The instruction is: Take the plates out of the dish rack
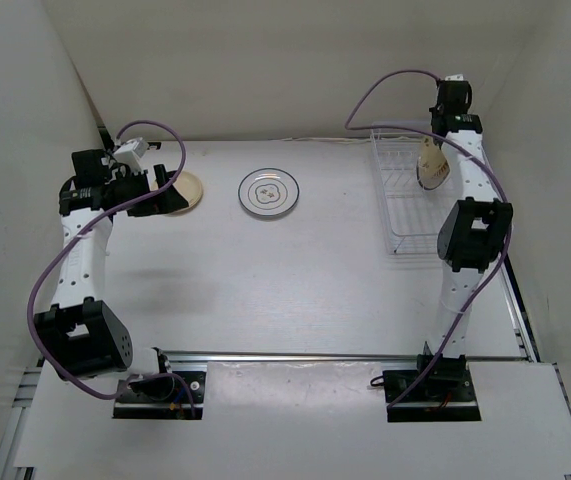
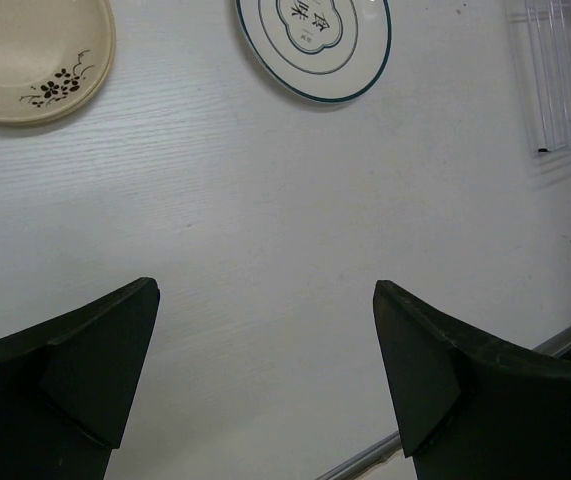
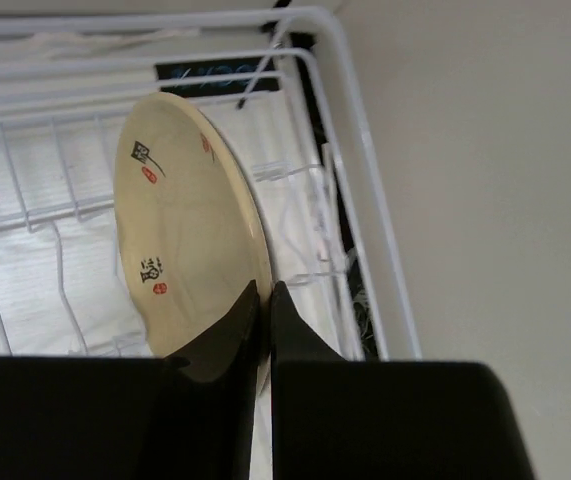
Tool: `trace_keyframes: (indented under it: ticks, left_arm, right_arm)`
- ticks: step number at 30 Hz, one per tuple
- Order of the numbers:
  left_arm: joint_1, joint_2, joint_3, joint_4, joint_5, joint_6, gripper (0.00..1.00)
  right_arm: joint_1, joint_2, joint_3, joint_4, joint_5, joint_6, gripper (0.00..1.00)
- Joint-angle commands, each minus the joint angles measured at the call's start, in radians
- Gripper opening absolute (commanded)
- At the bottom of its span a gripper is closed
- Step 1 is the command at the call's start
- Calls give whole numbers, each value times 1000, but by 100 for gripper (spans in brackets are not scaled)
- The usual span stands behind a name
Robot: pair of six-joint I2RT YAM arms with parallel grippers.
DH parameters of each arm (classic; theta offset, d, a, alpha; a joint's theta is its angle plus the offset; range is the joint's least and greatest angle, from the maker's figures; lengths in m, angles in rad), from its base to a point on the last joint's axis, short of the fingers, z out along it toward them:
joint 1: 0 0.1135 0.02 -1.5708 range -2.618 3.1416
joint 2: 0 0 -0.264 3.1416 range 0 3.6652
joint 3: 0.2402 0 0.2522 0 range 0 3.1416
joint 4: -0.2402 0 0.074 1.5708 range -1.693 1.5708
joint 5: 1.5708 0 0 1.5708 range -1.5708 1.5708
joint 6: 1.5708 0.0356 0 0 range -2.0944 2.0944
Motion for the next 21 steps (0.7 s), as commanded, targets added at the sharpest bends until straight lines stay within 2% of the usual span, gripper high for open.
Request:
trace_keyframes:
  ticks: [1,8,12,13,14,18,19,21]
  left_arm:
    - [-1,-62,18,6,14,7,100]
    - [-1,-84,8,6,45,-4,100]
    - [-1,-64,31,6,112,-25,100]
    - [-1,-64,42,6,185,-25,100]
    - [-1,-49,53,6,231,-36,100]
    - [-1,18,73,6,462,-73,100]
    - [-1,32,73,6,494,-73,100]
    - [-1,84,82,6,554,-85,100]
  right_arm:
    - [12,-137,-1,107,135,35,0]
    - [32,-266,-107,136,211,25,0]
    - [51,-387,-176,76,112,61,0]
    - [51,-408,-188,49,42,98,0]
    - [51,-431,-219,0,-124,123,0]
    - [51,-536,-303,-106,-579,158,0]
    - [51,-549,-325,-116,-806,189,0]
    - [51,-577,-389,-128,-1032,212,0]
